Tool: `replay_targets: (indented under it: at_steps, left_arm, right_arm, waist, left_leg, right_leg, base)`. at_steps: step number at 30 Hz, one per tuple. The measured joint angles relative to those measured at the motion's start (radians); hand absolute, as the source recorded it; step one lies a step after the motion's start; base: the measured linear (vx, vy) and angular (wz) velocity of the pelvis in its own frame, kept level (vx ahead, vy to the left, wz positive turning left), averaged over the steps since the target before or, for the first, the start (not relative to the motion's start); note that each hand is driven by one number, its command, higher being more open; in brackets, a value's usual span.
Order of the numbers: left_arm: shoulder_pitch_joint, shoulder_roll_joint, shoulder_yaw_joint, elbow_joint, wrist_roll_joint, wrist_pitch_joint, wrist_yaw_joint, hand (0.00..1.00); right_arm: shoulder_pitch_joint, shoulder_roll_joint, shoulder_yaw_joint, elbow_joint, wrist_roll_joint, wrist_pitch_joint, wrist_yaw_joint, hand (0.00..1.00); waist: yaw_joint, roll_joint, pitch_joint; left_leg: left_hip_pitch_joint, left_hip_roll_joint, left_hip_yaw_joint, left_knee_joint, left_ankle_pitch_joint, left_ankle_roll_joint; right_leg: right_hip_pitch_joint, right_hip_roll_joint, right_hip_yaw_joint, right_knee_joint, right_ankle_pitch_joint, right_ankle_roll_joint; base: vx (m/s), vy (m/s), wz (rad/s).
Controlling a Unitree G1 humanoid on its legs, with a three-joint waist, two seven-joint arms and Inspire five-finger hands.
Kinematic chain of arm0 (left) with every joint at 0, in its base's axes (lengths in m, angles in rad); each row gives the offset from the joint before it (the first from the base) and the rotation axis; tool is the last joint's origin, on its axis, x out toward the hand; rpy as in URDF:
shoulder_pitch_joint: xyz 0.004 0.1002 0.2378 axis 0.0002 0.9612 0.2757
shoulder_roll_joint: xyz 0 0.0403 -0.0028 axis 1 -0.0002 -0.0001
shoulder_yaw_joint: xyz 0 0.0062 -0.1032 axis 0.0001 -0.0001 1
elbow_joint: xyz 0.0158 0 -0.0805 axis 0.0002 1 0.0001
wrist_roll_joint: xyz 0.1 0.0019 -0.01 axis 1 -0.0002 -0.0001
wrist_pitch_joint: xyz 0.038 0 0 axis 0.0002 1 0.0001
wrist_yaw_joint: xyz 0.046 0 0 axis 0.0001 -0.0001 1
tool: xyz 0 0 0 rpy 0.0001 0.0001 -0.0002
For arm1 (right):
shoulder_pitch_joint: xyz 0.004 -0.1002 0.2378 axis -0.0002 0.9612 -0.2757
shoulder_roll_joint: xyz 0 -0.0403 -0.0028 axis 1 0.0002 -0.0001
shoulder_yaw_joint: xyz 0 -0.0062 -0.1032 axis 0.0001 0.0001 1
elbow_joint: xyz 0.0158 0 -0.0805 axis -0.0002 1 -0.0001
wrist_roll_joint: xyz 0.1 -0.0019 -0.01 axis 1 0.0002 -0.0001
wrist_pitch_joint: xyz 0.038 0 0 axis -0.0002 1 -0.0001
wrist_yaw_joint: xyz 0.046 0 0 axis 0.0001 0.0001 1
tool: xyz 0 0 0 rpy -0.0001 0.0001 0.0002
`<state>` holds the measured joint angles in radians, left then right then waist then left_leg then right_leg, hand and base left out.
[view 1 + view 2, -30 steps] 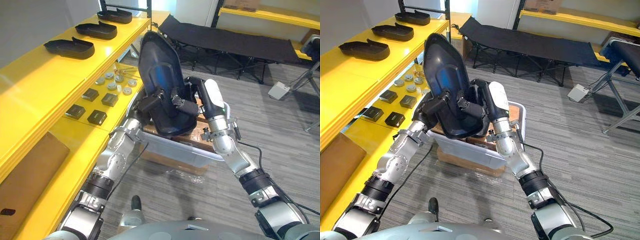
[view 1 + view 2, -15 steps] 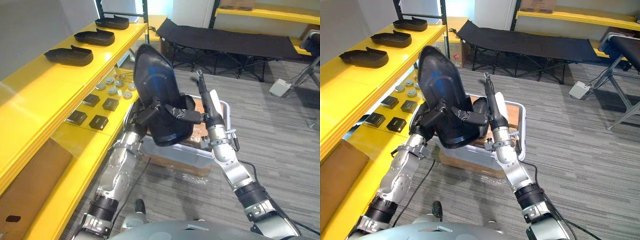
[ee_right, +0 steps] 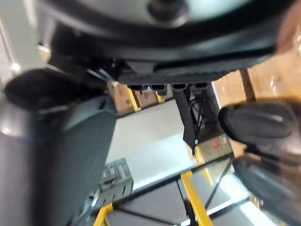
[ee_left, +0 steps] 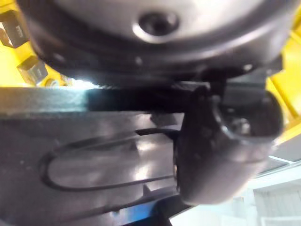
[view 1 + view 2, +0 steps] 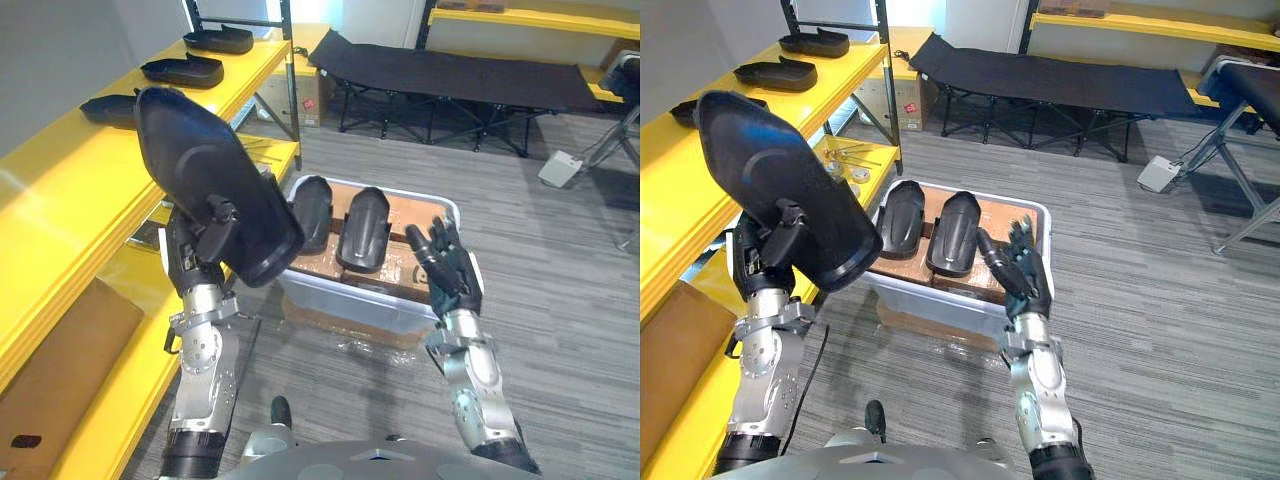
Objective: Walk over and take three plastic housings, then place them on the shelf
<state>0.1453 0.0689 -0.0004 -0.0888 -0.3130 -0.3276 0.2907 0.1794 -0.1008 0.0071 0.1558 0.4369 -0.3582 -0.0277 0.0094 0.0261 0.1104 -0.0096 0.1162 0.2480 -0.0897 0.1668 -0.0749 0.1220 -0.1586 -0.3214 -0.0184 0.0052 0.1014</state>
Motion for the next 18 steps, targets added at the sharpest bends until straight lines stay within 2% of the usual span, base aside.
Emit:
replay_targets:
  at_steps: [2, 5, 10, 12, 17, 18]
  left_arm:
    - [0.032, -0.014, 0.007, -0.001, -0.015, 0.000, -0.004, 0.00]
    - [0.071, -0.025, 0.008, -0.001, -0.078, 0.000, -0.011, 0.00]
    - [0.104, -0.034, 0.023, -0.023, -0.108, 0.000, -0.010, 0.00]
    - [0.109, -0.034, 0.038, -0.048, -0.100, 0.001, -0.008, 0.00]
    - [0.142, -0.035, 0.111, -0.121, -0.030, 0.001, 0.019, 0.00]
    - [0.150, -0.035, 0.138, -0.132, -0.030, 0.001, 0.022, 0.00]
  right_arm:
    - [0.031, 0.002, -0.029, 0.000, -0.006, 0.003, -0.030, 1.00]
    - [0.071, 0.011, -0.077, 0.000, 0.003, 0.017, -0.031, 1.00]
    - [0.089, 0.019, -0.083, 0.006, -0.005, 0.027, -0.037, 1.00]
    - [0.088, 0.019, -0.075, 0.006, -0.076, 0.036, -0.057, 1.00]
    - [0.057, 0.016, -0.043, 0.028, -0.094, 0.049, -0.082, 1.00]
    - [0.036, 0.014, -0.039, 0.051, -0.093, 0.052, -0.082, 1.00]
  waist:
    - [-0.015, 0.000, 0.000]
    - [-0.018, 0.002, -0.001]
    - [-0.035, 0.007, -0.008]
    - [-0.027, 0.011, -0.011]
    - [-0.004, 0.023, -0.024]
    - [0.014, 0.023, -0.024]
  left_leg:
    - [0.003, 0.001, 0.006, 0.000, -0.002, -0.002]
    - [0.018, 0.006, 0.028, 0.000, -0.008, -0.007]
    - [0.020, 0.010, 0.031, 0.000, -0.010, -0.008]
    - [0.018, 0.010, 0.025, 0.000, -0.010, -0.008]
    - [-0.017, -0.002, -0.046, 0.000, 0.001, -0.005]
    - [-0.024, -0.006, -0.066, 0.000, 0.005, -0.006]
  right_leg:
    - [0.000, 0.000, 0.003, 0.000, 0.000, -0.001]
    - [-0.002, 0.001, 0.025, 0.001, 0.000, -0.001]
    - [-0.004, 0.005, 0.027, 0.001, -0.002, 0.000]
    - [-0.001, 0.005, 0.021, 0.000, -0.003, 0.000]
    - [0.008, 0.003, -0.049, 0.000, -0.008, -0.002]
    - [0.015, 0.003, -0.072, 0.000, -0.010, 0.001]
  base:
    - [0.02, 0.000, -0.11]
    - [0.02, -0.005, -0.22]
    - [0.01, -0.005, -0.05]
    - [0.01, -0.003, 0.06]
    - [0.02, -0.005, 0.38]
    - [0.02, -0.008, 0.54]
